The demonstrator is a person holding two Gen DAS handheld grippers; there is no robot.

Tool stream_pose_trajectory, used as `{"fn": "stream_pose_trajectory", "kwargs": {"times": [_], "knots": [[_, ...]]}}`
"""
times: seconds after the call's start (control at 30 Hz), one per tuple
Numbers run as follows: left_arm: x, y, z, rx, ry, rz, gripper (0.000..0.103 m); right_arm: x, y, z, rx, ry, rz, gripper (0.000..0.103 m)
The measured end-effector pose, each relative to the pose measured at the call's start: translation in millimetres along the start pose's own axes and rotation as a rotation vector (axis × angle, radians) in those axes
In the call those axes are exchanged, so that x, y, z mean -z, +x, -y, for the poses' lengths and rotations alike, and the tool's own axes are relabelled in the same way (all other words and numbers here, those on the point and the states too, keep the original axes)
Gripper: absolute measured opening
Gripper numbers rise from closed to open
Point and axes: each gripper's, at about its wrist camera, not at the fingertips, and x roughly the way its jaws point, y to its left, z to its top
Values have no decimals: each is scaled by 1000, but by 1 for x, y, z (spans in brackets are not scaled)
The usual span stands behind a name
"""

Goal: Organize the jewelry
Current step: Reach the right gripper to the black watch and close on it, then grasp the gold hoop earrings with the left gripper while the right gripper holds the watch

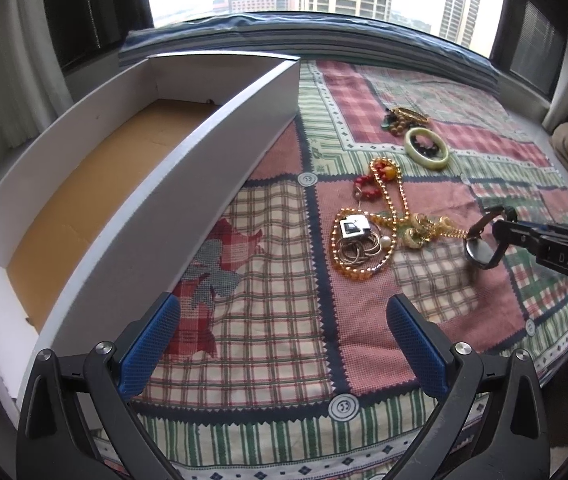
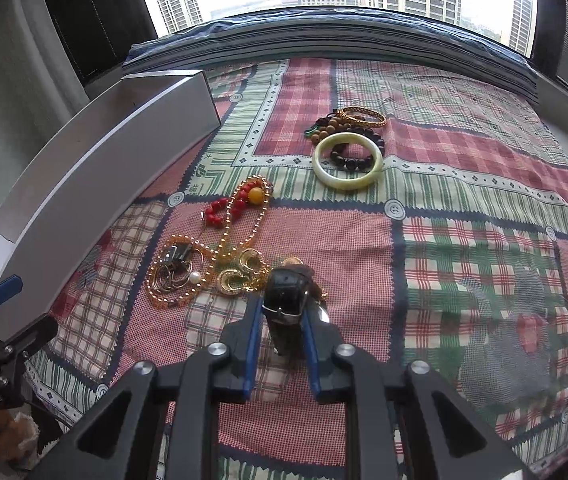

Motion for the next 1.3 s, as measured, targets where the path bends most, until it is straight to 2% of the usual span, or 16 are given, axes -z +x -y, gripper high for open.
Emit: {"fn": "stream_pose_trajectory", "kwargs": {"times": [0.27, 0.4, 0.53, 0.6, 0.73, 0.83, 0.97, 1.07, 1.1, 1.13, 1.2, 1.3], "knots": [[3, 0, 11, 10, 22, -6, 102, 24, -12, 27, -6, 62, -19, 20], [5, -1, 22, 18, 52, -8, 102, 31, -5, 57, -83, 185, -17, 20], [2, 1, 32, 47, 82, -6, 102, 33, -4, 76, -135, 279, -9, 25], [-1, 5, 36, 86, 84, -23, 102, 33, -5, 84, -120, 305, 3, 36], [-7, 14, 46, 136, 100, -39, 102, 33, -5, 97, -135, 342, 12, 37], [-20, 24, 59, 229, 156, -37, 102, 33, -15, 98, -173, 344, 29, 44], [-46, 51, 80, 373, 132, -43, 102, 38, -34, 104, -173, 351, 79, 44], [-52, 71, 110, 419, 250, -25, 101, 44, -44, 110, -160, 359, 103, 44], [-52, 79, 119, 414, 291, -28, 96, 46, -46, 111, -155, 359, 106, 44], [-52, 87, 127, 405, 320, -41, 86, 48, -47, 111, -152, 358, 109, 44], [-50, 103, 139, 406, 349, -83, 77, 54, -48, 114, -152, 359, 112, 44], [-44, 119, 150, 369, 389, -101, 72, 60, -49, 119, -149, 366, 113, 44]]}}
